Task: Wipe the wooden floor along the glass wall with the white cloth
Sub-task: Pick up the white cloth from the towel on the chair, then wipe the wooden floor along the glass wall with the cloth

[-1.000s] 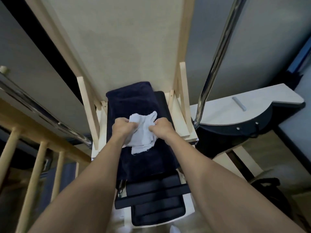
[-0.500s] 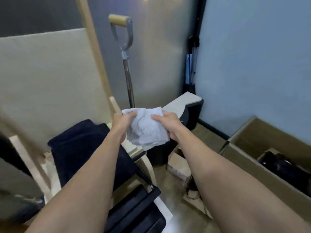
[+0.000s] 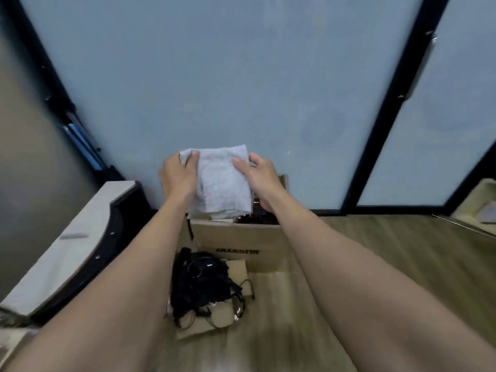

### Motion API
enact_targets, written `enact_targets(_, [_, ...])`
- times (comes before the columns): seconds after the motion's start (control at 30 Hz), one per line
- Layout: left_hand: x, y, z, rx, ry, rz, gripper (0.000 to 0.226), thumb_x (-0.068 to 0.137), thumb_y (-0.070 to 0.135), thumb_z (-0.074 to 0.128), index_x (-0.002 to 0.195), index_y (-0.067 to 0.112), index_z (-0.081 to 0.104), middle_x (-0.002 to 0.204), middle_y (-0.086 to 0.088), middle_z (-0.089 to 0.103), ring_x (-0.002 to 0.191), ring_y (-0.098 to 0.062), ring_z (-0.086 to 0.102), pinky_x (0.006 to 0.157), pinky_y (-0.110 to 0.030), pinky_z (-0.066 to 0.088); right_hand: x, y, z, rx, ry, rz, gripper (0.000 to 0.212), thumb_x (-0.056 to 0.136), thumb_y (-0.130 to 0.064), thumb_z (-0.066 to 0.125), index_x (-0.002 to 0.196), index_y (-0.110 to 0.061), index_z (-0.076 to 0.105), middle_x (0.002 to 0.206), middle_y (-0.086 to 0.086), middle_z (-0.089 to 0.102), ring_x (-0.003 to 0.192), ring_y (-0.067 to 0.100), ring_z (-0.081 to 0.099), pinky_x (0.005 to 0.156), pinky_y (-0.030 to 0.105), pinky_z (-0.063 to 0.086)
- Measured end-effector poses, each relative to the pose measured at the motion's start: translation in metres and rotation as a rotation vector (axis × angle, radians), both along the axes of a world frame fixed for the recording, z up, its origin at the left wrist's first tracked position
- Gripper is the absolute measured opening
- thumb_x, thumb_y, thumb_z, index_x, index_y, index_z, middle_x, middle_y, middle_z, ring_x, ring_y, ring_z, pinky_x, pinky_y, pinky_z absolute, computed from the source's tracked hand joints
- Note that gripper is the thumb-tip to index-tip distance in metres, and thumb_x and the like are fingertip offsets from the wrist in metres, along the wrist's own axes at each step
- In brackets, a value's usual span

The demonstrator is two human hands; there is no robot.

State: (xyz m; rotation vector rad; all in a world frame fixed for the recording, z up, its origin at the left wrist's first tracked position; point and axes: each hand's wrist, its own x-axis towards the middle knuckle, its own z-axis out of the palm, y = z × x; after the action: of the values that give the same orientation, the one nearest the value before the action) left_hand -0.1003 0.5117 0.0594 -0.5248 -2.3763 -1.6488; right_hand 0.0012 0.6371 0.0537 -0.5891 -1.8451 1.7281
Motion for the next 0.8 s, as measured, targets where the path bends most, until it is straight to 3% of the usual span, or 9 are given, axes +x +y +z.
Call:
enact_targets(0.13, [0.072,0.134,-0.001,0.092,-0.131,-0.098,0.028,0.086,0.038,0.061,0.092,0.013,0.071,0.089,-0.005,0.068,0.085,-0.02,0.059,0.071,-0.023,0.04,0.089,0.109,0.001,0.044,0.016,-0.176,0.007,0.088,-0.027,0.063,0.087,-0.02,0.065,0.096,0.006,0.072,0.088,0.023,0.069,0.083,0.048,0.055])
enact_targets(0.27, [0.14,0.245,-0.006,0.138,-0.258,-0.269,0.024,0.082,0.042,0.064,0.082,0.019,0.065,0.075,0.006,0.062,0.082,-0.019,0.061,0.068,-0.025,0.04,0.173,0.21,0.002,0.053,-0.007,-0.297,0.014,0.087,-0.033,0.062,0.094,-0.021,0.066,0.097,0.003,0.072,0.09,0.023,0.07,0.085,0.049,0.056])
enact_targets(0.37, [0.179,0.309,-0.009,0.182,-0.364,-0.417,0.02,0.077,0.04,0.072,0.078,0.021,0.066,0.079,0.006,0.067,0.079,-0.015,0.065,0.069,-0.026,0.05,0.217,0.275,0.001,0.031,-0.028,-0.373,0.022,0.087,-0.033,0.063,0.095,-0.013,0.065,0.095,0.007,0.072,0.087,0.024,0.069,0.083,0.05,0.056])
enact_targets(0.5, [0.196,0.378,-0.019,0.218,-0.61,-0.711,0.017,0.071,0.012,0.082,0.08,0.01,0.069,0.075,-0.002,0.075,0.072,-0.016,0.072,0.065,-0.029,0.057,0.252,0.348,-0.007,-0.011,-0.031,-0.459,0.043,0.078,-0.035,0.069,0.093,0.004,0.059,0.092,0.023,0.068,0.081,0.034,0.067,0.079,0.058,0.052])
enact_targets(0.57, [0.192,0.413,-0.028,0.147,-0.687,-0.819,0.023,0.068,0.005,0.083,0.086,0.003,0.069,0.08,-0.007,0.075,0.077,-0.021,0.073,0.067,-0.032,0.058,0.26,0.382,-0.016,-0.038,-0.026,-0.473,0.037,0.076,-0.035,0.072,0.088,-0.002,0.06,0.085,0.017,0.065,0.078,0.029,0.065,0.079,0.057,0.053])
enact_targets(0.67, [0.178,0.475,-0.051,0.017,-0.672,-0.863,0.023,0.07,0.003,0.08,0.09,0.002,0.069,0.084,-0.01,0.073,0.079,-0.024,0.071,0.07,-0.035,0.058,0.262,0.435,-0.034,-0.088,-0.071,-0.443,0.028,0.074,-0.034,0.075,0.083,-0.013,0.059,0.085,0.012,0.065,0.078,0.026,0.065,0.079,0.055,0.054])
enact_targets(0.8, [0.16,0.565,-0.093,-0.158,-0.526,-0.749,0.017,0.072,0.008,0.079,0.074,0.013,0.063,0.077,-0.004,0.065,0.074,-0.02,0.062,0.068,-0.031,0.052,0.245,0.506,-0.062,-0.118,-0.187,-0.361,0.033,0.071,-0.032,0.079,0.088,-0.013,0.06,0.095,0.012,0.07,0.088,0.026,0.071,0.08,0.05,0.058])
